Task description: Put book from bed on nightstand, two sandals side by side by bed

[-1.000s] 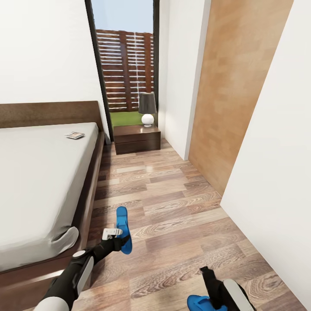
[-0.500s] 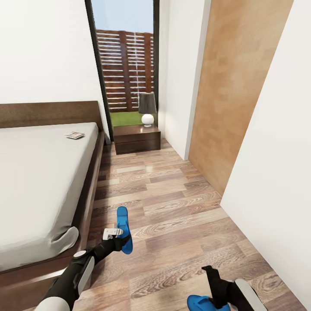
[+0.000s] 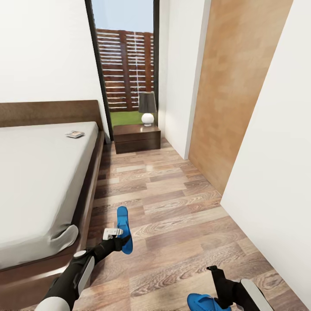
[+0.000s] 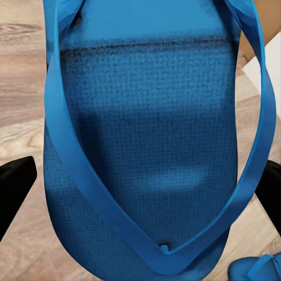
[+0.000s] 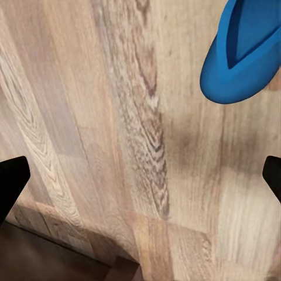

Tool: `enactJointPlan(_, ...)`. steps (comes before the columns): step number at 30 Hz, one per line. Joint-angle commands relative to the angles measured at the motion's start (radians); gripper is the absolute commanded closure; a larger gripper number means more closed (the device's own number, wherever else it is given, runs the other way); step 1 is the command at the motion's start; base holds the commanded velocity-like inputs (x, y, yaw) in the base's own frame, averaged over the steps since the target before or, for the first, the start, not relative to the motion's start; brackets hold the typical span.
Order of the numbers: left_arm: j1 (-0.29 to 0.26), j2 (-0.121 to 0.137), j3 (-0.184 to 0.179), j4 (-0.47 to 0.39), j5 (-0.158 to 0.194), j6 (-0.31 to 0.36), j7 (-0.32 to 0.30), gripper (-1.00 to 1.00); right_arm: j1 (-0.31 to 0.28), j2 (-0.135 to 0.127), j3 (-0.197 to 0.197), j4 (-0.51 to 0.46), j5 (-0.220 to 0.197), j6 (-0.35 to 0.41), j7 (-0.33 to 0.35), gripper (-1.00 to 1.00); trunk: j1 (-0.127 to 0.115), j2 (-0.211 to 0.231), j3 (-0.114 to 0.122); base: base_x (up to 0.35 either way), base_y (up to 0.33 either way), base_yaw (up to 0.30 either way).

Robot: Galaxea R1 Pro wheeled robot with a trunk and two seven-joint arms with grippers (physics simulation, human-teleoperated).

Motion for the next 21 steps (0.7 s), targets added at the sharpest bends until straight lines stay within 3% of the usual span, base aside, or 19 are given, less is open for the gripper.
enactJointPlan(1, -0.001, -0.001, 0.006, -0.002, 0.003, 0.01, -0.008, 1.0, 0.0, 0.0, -0.002, -0.001, -0.006, 0.003, -0.007, -1.0, 0.004, -0.008, -0.004, 0.0, 0.0, 0.0)
enactJointPlan(14, -0.001, -0.002, 0.006, -0.002, 0.002, 0.012, -0.009, 1.0, 0.0, 0.0, -0.001, -0.001, -0.005, 0.003, -0.006, -1.0, 0.054, -0.099, -0.045, 0.0, 0.0, 0.0)
enactJointPlan(21, -0.001, -0.002, 0.006, -0.004, 0.002, 0.013, -0.01, 1.0, 0.0, 0.0, -0.002, -0.001, -0.005, 0.004, -0.006, -1.0, 0.057, -0.101, -0.072, 0.0, 0.0, 0.0)
